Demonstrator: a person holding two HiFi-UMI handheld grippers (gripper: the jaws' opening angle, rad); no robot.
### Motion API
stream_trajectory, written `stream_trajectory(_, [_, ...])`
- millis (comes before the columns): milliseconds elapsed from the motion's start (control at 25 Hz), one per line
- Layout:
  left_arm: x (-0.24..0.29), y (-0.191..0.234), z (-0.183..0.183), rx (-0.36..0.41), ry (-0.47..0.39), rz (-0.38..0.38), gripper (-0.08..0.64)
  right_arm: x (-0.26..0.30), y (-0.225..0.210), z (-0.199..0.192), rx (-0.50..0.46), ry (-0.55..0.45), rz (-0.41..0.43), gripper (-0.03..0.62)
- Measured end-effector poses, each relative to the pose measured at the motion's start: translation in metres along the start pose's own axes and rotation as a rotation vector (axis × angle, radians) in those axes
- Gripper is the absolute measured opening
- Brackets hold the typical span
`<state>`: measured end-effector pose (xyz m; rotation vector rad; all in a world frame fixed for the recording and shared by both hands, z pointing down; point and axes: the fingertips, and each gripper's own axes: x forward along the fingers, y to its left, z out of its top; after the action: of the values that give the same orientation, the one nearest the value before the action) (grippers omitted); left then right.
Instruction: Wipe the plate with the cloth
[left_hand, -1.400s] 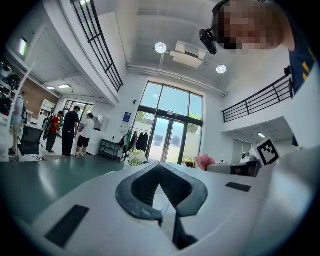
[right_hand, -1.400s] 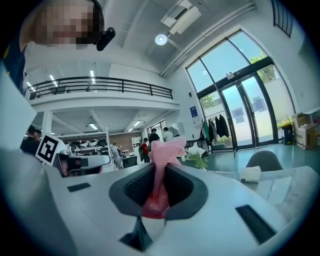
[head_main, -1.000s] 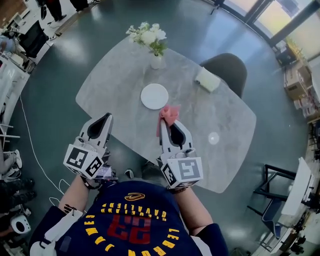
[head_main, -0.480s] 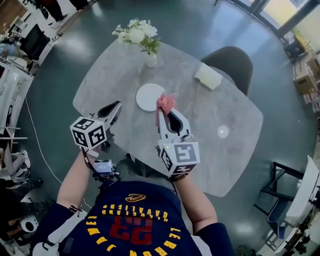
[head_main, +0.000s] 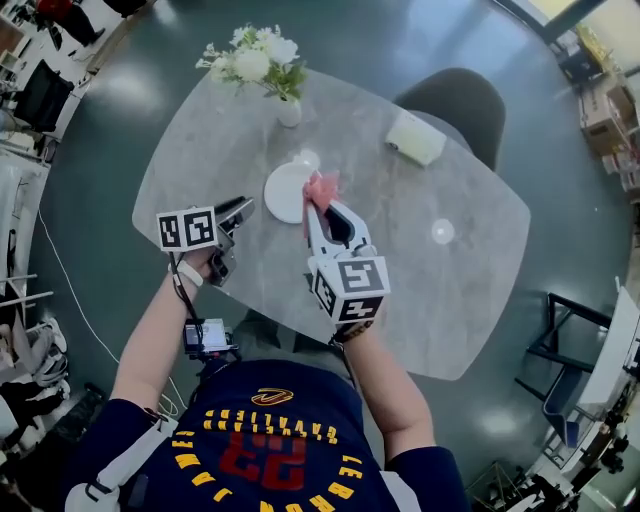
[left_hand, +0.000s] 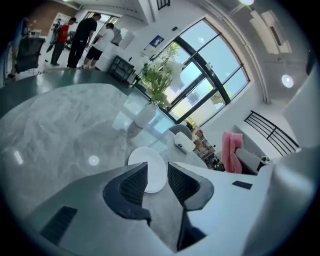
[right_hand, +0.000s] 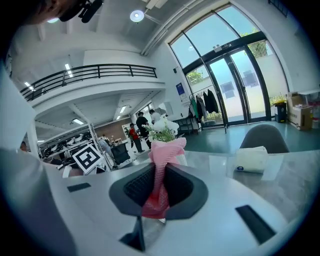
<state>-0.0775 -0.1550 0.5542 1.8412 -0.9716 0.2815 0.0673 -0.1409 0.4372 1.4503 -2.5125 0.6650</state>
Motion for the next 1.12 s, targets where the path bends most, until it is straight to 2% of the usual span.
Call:
stream_trajectory(160, [0.028, 0.021, -0.006, -0.057, 0.101, -0.027, 0.112, 0.027, -0.009, -0.013, 0.007, 0.046, -0.050, 0.046])
stream_trajectory(320, [0.050, 0.043, -0.011, -0.048, 0.179, 0.000, 0.112, 0.050, -0.012, -0.024, 0.019, 0.077, -0.069, 0.046])
stream_trajectory(520, [0.075, 0.065, -0.016, -0.034, 0.238, 0.033, 0.112, 0.077, -0.021, -0.045, 0.021, 0.125, -0.079, 0.046])
stream_trajectory(680, [0.085, 0.070, -0.026, -0.056, 0.286, 0.039, 0.112, 0.090, -0.026, -0.066, 0.028, 0.182, -0.087, 0.046])
stream_trajectory(920, [0.097, 0.071, -0.036, -0.041, 0.347, 0.043, 0.110, 0.114, -0.029, -0.100, 0.049, 0.272, -0.068, 0.046])
stream_trajectory(1120, [0.099, 0.073, -0.040, -0.076, 0.360, 0.044, 0.109, 0.135, -0.029, -0.121, 0.043, 0.329, -0.060, 0.046])
